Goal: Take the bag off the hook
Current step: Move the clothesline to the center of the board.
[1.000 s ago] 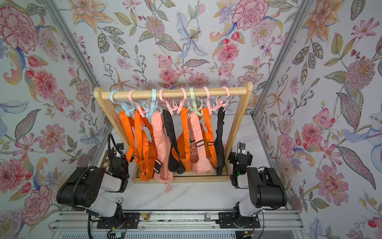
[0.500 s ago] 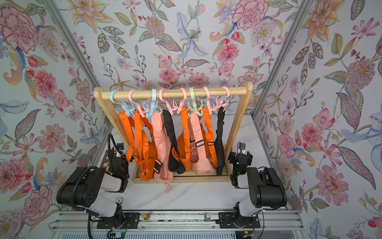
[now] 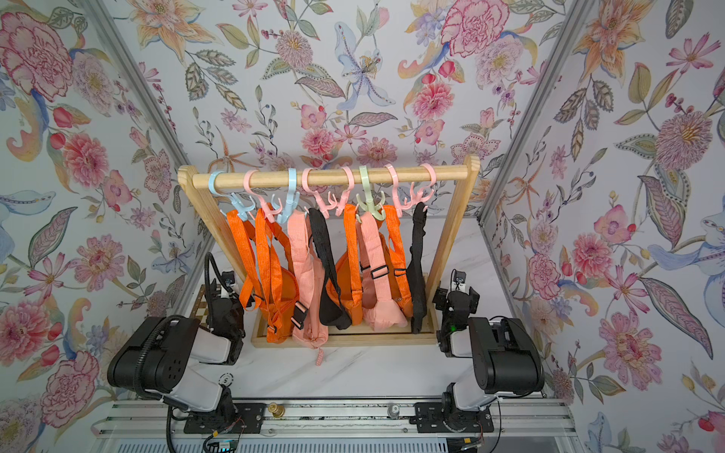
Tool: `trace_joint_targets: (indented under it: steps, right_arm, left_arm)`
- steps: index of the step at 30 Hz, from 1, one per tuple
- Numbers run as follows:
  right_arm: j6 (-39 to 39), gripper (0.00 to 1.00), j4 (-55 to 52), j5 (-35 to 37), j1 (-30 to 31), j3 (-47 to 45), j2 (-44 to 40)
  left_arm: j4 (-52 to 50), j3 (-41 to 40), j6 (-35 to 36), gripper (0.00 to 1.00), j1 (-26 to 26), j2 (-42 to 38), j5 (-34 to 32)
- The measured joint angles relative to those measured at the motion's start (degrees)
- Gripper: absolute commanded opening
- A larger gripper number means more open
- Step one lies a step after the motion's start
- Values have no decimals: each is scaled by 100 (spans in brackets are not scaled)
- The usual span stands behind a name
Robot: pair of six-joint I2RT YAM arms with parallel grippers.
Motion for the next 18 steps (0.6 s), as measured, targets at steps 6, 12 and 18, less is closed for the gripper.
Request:
trace_joint_targets:
  steps: [6, 12, 18]
  right_arm:
    - [0, 99, 0, 0, 0, 0, 0]
    - [-76, 99, -293, 188, 72, 31, -221]
    - [-2, 99, -1880, 1139, 428, 597, -1497]
  left_arm:
    - [0, 0, 0, 100, 0, 0, 0]
    - [-2, -105, 22, 100, -46, -269, -107]
    - [-579, -260, -111, 100, -216, -1873, -693]
